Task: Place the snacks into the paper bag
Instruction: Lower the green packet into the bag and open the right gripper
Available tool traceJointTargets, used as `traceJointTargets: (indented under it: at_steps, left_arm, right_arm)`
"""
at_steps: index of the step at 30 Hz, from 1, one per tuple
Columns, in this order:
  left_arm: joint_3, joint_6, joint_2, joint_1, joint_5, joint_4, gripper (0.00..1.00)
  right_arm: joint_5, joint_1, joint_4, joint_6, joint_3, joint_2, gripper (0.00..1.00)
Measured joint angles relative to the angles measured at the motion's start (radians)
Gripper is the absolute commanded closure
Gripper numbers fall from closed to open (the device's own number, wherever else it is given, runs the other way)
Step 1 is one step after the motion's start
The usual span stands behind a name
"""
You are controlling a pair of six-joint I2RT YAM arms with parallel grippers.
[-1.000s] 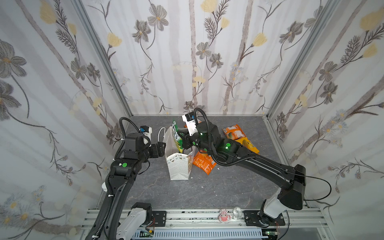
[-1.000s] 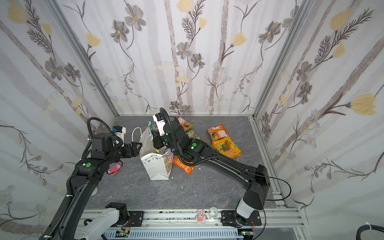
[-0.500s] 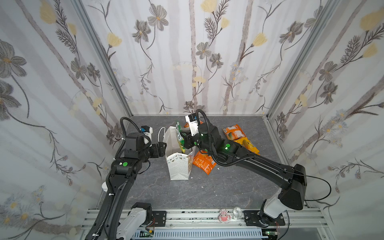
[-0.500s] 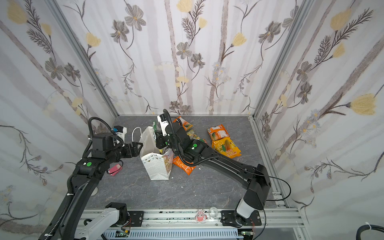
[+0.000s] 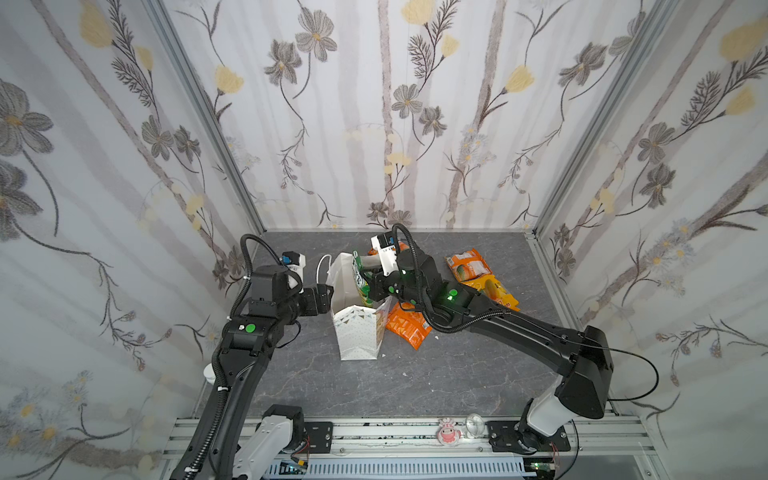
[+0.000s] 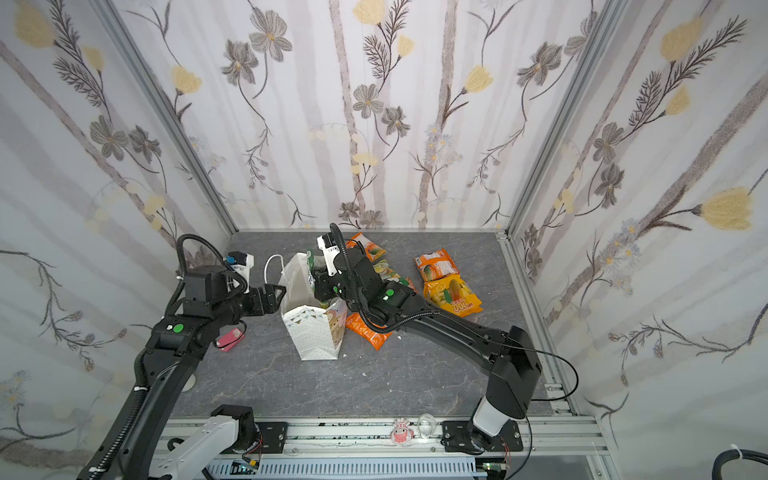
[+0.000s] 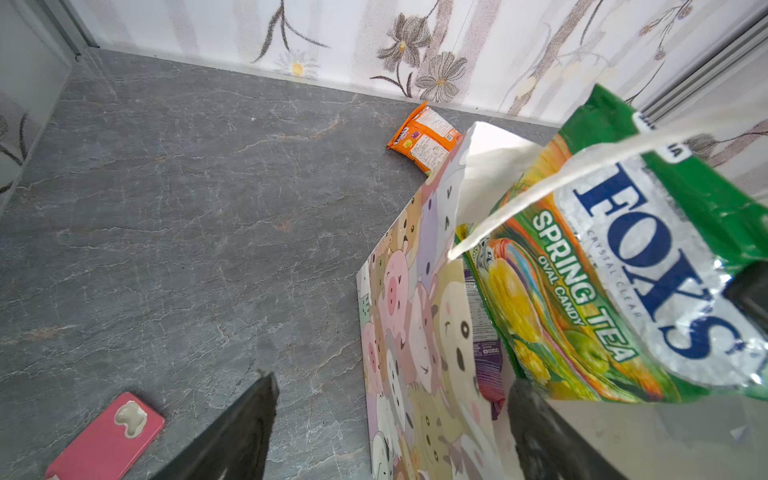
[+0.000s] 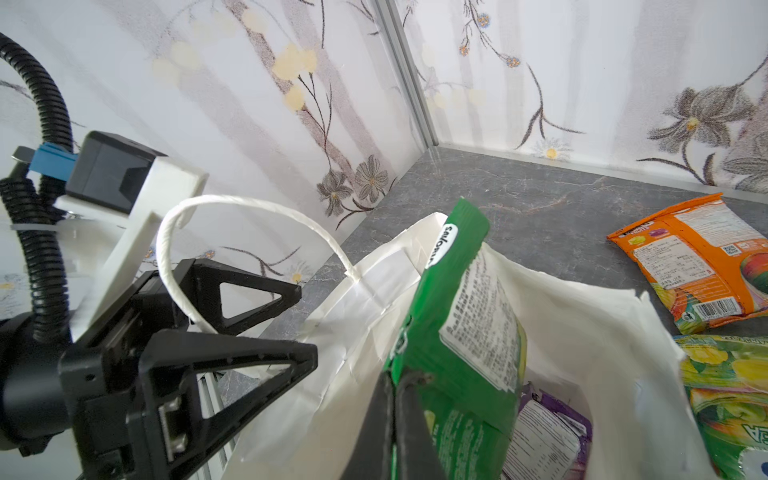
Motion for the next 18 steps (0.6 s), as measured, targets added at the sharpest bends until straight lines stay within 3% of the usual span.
traceJointTargets:
  at_steps: [2, 7, 18]
  left_arm:
    - [0.000, 0.000, 0.001, 0.000, 0.002, 0.000, 0.13]
    - [-0.001, 0.000, 0.004, 0.000, 0.005, 0.000, 0.13]
    - [-0.002, 0.000, 0.016, 0.000, 0.005, 0.000, 0.13]
  right_arm:
    - [-0.013, 0.000, 0.008, 0.010, 0.000, 0.005, 0.95]
    - [-0.035, -0.001, 0.016, 0.021, 0.000, 0.011, 0.79]
    - [-0.069, 0.010, 0.043, 0.023, 0.033, 0.011, 0.75]
